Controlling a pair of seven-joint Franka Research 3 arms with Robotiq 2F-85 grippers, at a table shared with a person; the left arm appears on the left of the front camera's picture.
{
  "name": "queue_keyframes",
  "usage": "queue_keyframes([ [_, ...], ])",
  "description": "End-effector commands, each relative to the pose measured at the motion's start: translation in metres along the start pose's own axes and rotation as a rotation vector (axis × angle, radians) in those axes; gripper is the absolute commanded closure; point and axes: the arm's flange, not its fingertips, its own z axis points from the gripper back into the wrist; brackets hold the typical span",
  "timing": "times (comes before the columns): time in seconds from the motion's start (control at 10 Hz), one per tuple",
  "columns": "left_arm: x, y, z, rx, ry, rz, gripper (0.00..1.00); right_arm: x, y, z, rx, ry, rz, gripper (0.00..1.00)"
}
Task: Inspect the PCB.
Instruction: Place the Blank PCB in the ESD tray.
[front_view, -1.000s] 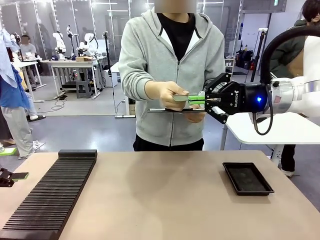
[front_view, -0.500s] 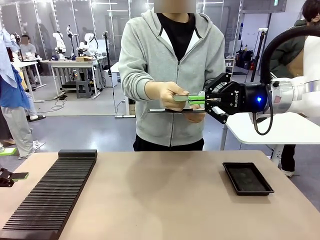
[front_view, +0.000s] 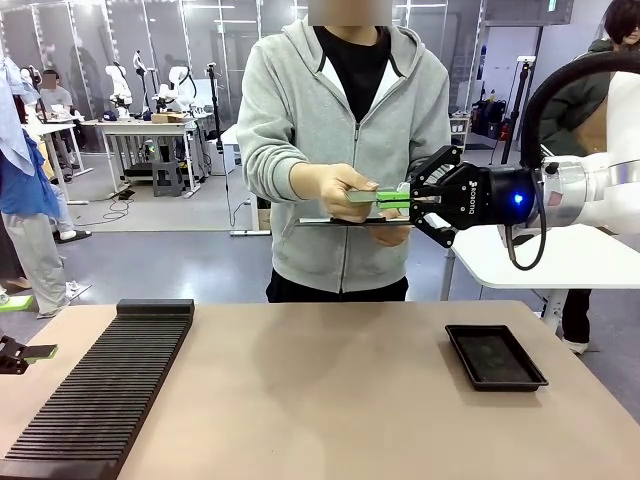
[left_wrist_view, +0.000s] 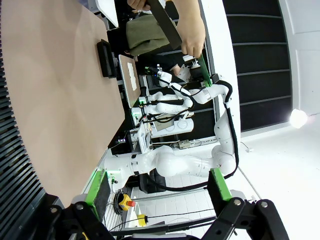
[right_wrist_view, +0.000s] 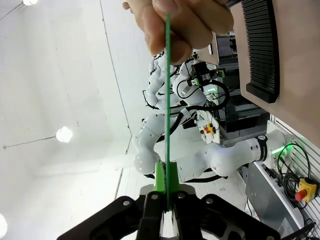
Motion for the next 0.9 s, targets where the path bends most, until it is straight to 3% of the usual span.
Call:
queue_keyframes([
  [0.0,-0.0004,0.0,0.0007,0.001,0.0,0.0,0.0,-0.001,0.0014,-0.0004,0.0,0.0,0.005,1.0],
  [0.8,-0.0004,0.0,0.0007,0.001,0.0,0.0,0.0,-0.001,0.0014,-0.0004,0.0,0.0,0.005,1.0],
])
